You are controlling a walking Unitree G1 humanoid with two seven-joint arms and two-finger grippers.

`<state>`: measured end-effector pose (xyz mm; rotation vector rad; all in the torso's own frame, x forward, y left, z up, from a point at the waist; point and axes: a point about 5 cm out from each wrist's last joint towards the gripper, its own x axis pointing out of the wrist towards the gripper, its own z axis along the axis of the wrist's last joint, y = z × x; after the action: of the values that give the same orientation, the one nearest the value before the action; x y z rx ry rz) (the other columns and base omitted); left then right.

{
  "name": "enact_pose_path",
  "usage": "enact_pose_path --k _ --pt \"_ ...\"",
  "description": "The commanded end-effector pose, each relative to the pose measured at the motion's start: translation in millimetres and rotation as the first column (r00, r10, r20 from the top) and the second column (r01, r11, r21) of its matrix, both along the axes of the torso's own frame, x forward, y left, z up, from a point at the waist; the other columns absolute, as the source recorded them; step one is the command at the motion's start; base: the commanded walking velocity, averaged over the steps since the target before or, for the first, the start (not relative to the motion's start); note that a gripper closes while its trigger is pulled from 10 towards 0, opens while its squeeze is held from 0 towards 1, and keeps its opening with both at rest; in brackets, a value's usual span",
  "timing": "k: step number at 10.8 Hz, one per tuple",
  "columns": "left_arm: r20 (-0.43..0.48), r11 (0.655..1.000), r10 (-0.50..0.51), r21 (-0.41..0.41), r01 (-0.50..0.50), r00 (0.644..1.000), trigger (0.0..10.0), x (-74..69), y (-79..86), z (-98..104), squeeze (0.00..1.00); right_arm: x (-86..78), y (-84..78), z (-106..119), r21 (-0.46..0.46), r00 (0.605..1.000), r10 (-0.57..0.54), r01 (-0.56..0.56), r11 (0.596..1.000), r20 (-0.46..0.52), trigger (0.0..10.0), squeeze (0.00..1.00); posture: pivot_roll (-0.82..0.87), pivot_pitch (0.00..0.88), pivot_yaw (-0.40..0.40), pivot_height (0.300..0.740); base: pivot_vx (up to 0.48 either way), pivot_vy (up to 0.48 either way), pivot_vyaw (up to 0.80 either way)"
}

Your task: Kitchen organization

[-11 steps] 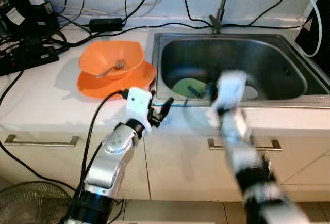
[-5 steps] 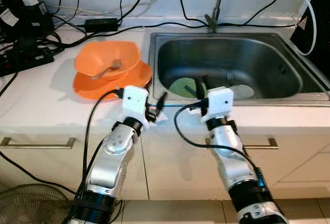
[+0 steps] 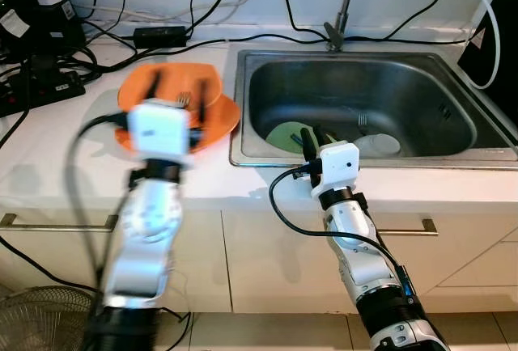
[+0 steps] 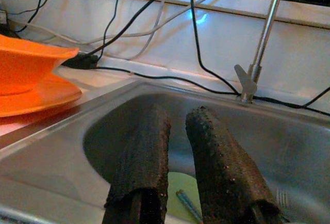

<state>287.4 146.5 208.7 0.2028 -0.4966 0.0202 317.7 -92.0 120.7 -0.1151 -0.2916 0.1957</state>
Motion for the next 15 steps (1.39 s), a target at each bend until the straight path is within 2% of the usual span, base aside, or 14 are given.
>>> enact_pose_path --k 1,2,4,6,9,12,15 --pt "-0.030 0.999 0.041 -0.002 -0.041 0.999 10.0 0.5 11.5 -5.1 0.00 1.1 2.4 -1.5 -0.008 1.000 0.004 -0.004 1.000 -0.018 10.0 0.00 0.16 0.000 -0.001 0.740 0.000 0.000 0.00" --pt "-0.058 0.995 0.086 -0.046 -0.089 0.995 10.0 0.2 28.8 -8.9 0.00 1.1 2.8 -1.9 -0.008 1.000 0.006 -0.006 1.000 -0.020 10.0 0.00 0.16 0.000 -0.001 0.740 0.000 0.000 0.00" --pt "-0.156 0.992 0.086 -0.073 -0.098 0.984 10.0 3.0 46.2 -27.7 0.00 1.0 4.8 -4.4 -0.012 0.999 0.010 -0.011 1.000 -0.031 10.0 0.00 0.16 0.000 0.007 0.740 0.000 0.000 0.00" --pt "-0.200 0.995 0.031 -0.086 -0.049 0.979 10.0 9.3 39.2 -33.8 0.00 1.2 5.6 -4.0 -0.009 1.000 0.008 -0.008 1.000 -0.028 10.0 0.00 0.15 0.000 0.013 0.740 0.000 0.000 0.00" --pt "-0.232 0.996 0.002 -0.089 -0.023 0.973 10.0 21.6 32.5 -37.9 0.00 1.9 5.0 -4.1 -0.010 1.000 0.003 -0.004 1.000 -0.029 10.0 0.00 0.14 0.000 0.017 0.740 0.000 0.000 0.00" --pt "-0.208 0.996 0.021 -0.075 -0.038 0.978 10.0 33.3 36.4 -29.0 0.00 2.1 4.1 -4.4 -0.012 1.000 -0.001 0.001 1.000 -0.030 10.0 0.00 0.13 0.000 0.018 0.740 0.000 0.000 0.00" --pt "-0.225 0.997 0.043 -0.050 -0.056 0.973 10.0 44.5 38.8 -29.0 0.00 2.3 6.4 -5.7 -0.016 0.999 0.007 -0.008 1.000 -0.038 10.0 0.00 0.13 0.000 0.012 0.740 0.000 0.000 0.00"
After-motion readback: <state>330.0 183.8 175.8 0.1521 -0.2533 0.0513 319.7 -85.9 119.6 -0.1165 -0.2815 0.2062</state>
